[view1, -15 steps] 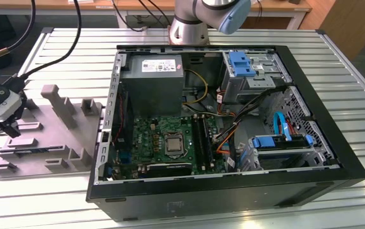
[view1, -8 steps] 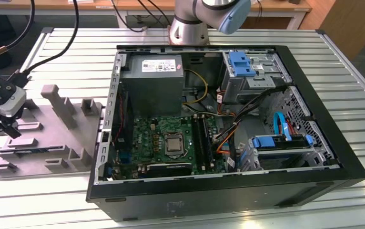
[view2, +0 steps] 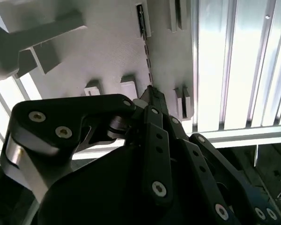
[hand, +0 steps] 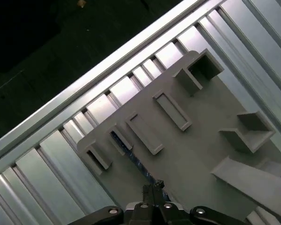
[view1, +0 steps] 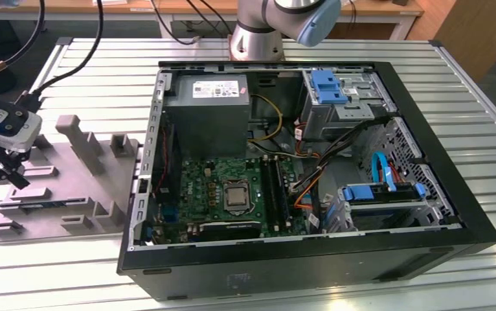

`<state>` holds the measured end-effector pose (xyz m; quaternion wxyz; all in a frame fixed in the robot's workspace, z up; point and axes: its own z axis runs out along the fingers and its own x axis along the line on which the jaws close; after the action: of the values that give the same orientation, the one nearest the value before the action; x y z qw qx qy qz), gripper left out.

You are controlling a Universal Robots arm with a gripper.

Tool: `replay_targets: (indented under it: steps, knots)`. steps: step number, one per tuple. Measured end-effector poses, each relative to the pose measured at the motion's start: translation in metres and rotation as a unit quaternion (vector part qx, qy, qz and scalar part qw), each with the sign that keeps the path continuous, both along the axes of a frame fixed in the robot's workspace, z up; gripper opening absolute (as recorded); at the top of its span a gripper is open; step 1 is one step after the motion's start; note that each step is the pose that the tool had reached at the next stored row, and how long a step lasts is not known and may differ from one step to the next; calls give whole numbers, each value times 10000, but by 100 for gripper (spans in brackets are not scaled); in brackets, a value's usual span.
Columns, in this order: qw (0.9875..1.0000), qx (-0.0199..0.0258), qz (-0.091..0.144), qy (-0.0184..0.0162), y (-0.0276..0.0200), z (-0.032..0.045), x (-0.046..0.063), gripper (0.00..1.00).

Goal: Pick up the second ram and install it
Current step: 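Pick up the second ram and move it above second insertion slot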

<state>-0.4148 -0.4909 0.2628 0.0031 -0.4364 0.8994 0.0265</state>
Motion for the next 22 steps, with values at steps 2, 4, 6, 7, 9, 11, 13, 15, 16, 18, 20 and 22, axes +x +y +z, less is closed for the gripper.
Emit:
replay_targets:
  steps: [2,4,6,7,9,11,13,15,16,18,20,22]
  knots:
    - [9998,0,188,0,0,-9,0,11]
    - [9993,0,365,0,0,-18,0,11]
    - [9985,0,548,0,0,-26,0,11]
    - [9980,0,637,0,0,-31,0,11]
    - [9966,0,822,0,0,-41,0,11]
    - [9950,0,1002,-1,0,-49,0,11]
    - [9930,0,1180,-2,0,-59,0,11]
    - [9906,0,1367,-3,0,-68,0,11]
    - [9894,0,1453,-3,0,-73,0,11]
    - [9866,0,1631,-4,0,-82,0,11]
    - [9835,0,1808,-6,0,-91,0,11]
    - [9799,0,1993,-7,0,-101,1,11]
